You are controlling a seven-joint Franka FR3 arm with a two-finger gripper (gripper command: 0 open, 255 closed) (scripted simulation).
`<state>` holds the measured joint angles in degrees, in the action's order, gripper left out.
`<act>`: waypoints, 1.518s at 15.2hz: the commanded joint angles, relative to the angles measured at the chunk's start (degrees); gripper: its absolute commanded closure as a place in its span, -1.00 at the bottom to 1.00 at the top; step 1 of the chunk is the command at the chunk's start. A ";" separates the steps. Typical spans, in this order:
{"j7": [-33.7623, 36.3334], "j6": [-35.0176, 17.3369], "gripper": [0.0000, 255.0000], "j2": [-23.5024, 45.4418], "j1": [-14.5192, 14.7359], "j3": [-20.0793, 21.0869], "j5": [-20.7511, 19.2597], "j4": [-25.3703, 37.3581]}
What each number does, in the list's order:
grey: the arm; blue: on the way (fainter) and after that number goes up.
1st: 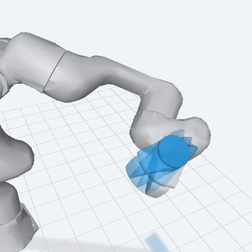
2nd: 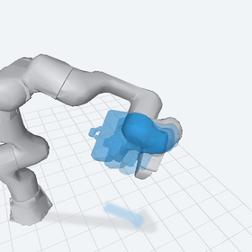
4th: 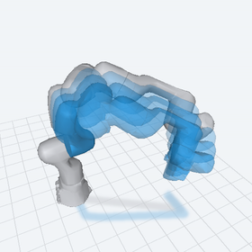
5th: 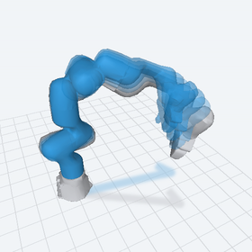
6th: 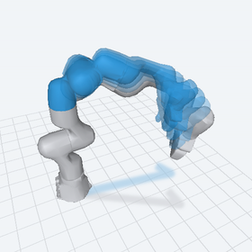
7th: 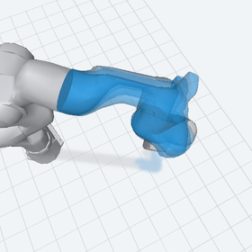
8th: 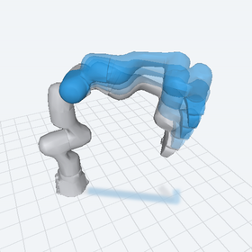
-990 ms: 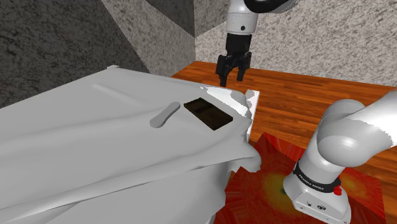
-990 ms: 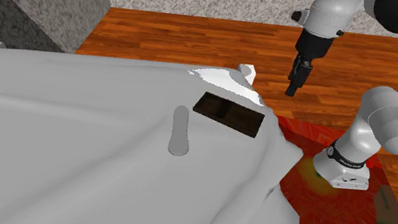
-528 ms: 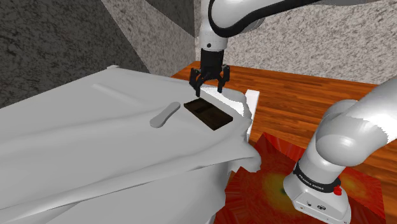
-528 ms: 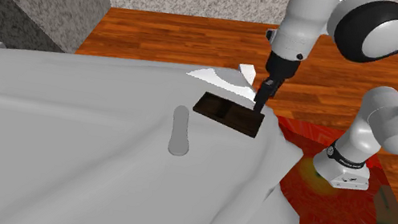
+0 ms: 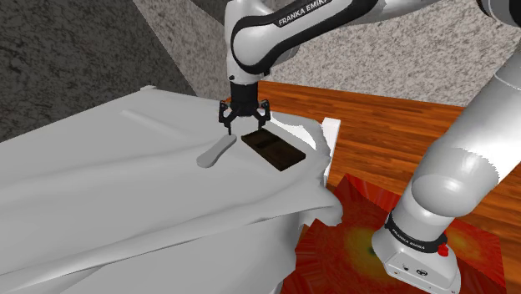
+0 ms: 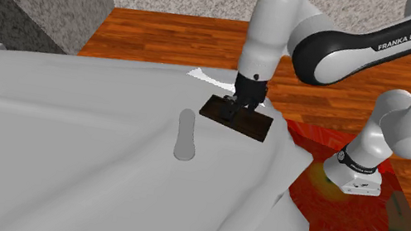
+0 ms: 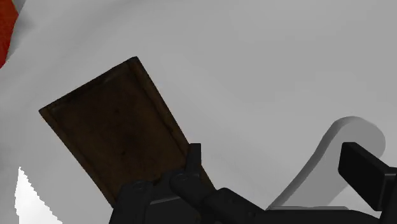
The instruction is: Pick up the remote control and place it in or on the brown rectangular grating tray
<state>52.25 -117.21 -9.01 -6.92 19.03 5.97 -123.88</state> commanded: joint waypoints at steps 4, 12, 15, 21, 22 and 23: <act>14.30 -2.91 -1.00 12.15 -0.53 1.36 -5.32 8.46; 32.93 -2.66 -1.00 30.76 2.12 -1.96 -12.41 25.75; 34.53 -3.68 -1.00 33.11 2.58 -2.65 -13.00 26.97; 34.97 -7.12 -1.00 35.08 2.82 -3.01 -13.71 25.43; 34.97 -7.12 -1.00 35.07 2.82 -3.01 -13.71 25.43; 34.97 -7.12 -1.00 35.08 2.82 -3.01 -13.71 25.43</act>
<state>87.20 -124.16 26.05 -4.11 16.03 -7.72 -98.33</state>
